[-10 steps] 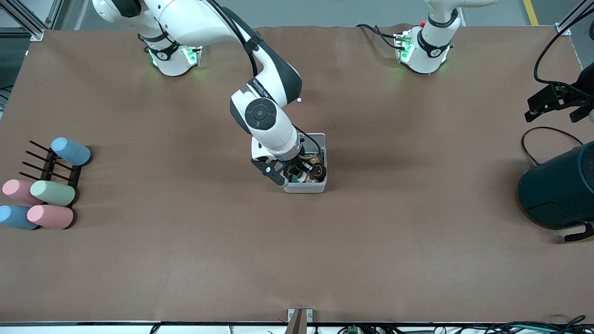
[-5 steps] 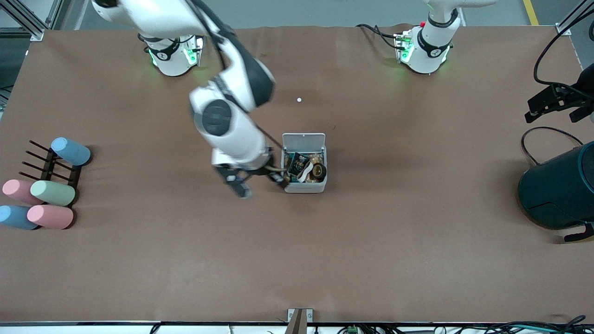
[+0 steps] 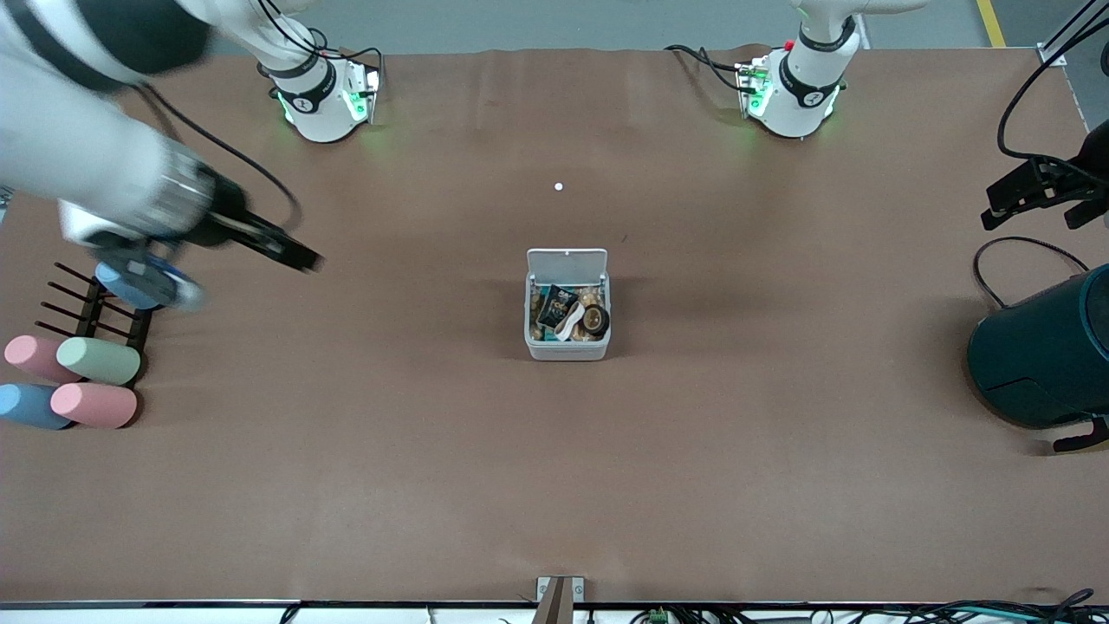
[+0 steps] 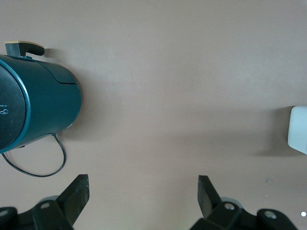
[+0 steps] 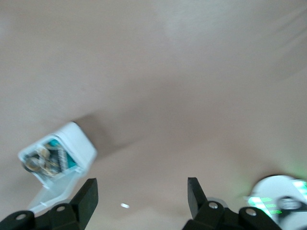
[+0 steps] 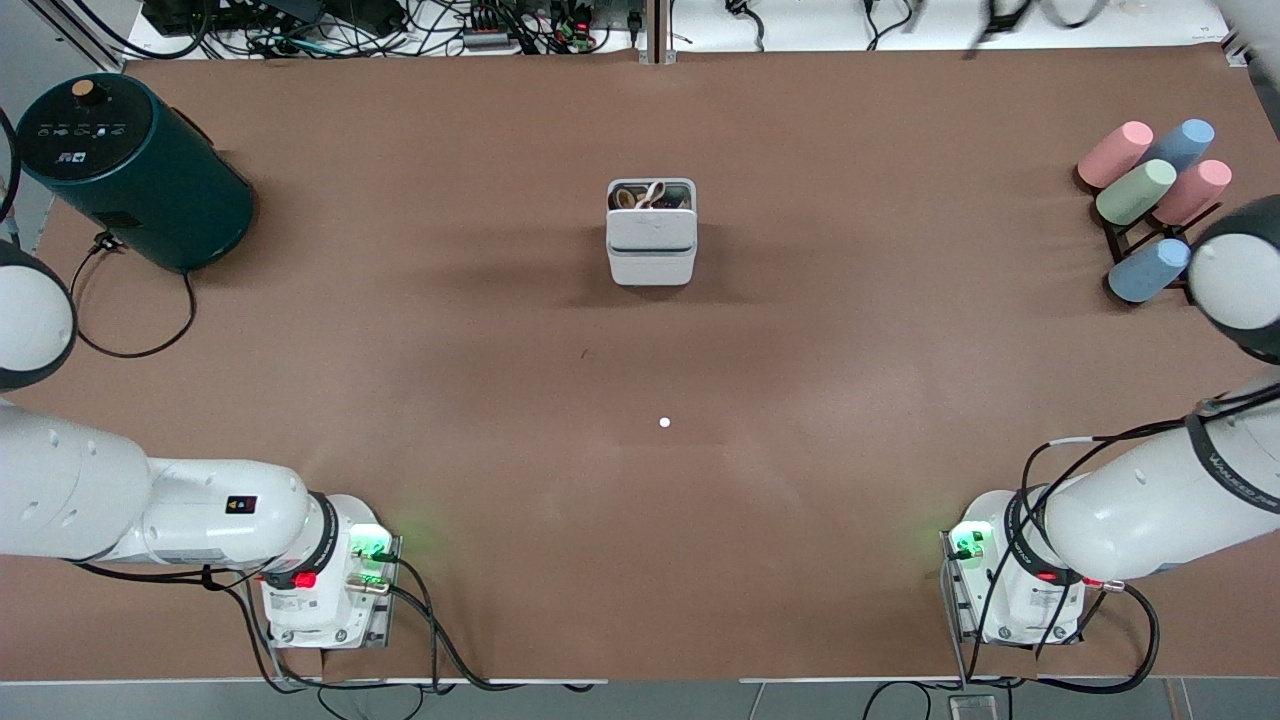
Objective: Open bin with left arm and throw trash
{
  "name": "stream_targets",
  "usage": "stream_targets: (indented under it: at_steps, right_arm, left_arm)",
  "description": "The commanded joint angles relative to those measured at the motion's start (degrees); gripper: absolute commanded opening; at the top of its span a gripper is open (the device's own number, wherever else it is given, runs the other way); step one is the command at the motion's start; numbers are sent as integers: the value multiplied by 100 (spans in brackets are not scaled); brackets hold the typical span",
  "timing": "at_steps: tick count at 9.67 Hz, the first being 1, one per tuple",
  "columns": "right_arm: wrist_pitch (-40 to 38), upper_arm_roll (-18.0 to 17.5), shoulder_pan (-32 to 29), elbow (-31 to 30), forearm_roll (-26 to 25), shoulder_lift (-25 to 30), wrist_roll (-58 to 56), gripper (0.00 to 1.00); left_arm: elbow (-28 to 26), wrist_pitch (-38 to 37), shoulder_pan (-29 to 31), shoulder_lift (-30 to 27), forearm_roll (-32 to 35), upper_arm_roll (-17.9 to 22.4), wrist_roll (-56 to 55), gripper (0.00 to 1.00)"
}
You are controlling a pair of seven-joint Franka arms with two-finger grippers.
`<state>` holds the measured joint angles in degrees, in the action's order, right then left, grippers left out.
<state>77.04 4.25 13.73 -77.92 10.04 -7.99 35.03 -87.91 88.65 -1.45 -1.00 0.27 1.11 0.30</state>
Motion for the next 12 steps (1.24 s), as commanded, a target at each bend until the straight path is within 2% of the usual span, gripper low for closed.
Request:
stream_targets:
  at_steps: [1,3,5,9,10,12]
  right_arm:
    - [-354,-126,-823,-504,-222,744,-1806,85]
    - [-584,-126,-1327,-505,-667,896,-3548,92]
    - [-611,-126,-1478,-461,-889,870,-4353,99]
    - [-550,-153,-1408,-268,-1056,809,-4321,99]
    - [-515,-170,-1391,-268,-1240,808,-4312,99]
    - [-226,-170,-1259,-276,-1330,791,-4094,99]
  left_arm:
    - [90,-76,4,12,-36,12,-47,100]
    - [90,-76,13,20,-36,3,-56,100]
    - [90,-76,4,55,-45,12,-56,100]
    - [125,-76,-4,56,-36,3,-47,100]
    - [134,-76,-4,56,-18,3,-21,100]
    - [134,-94,-4,64,-9,3,-21,100]
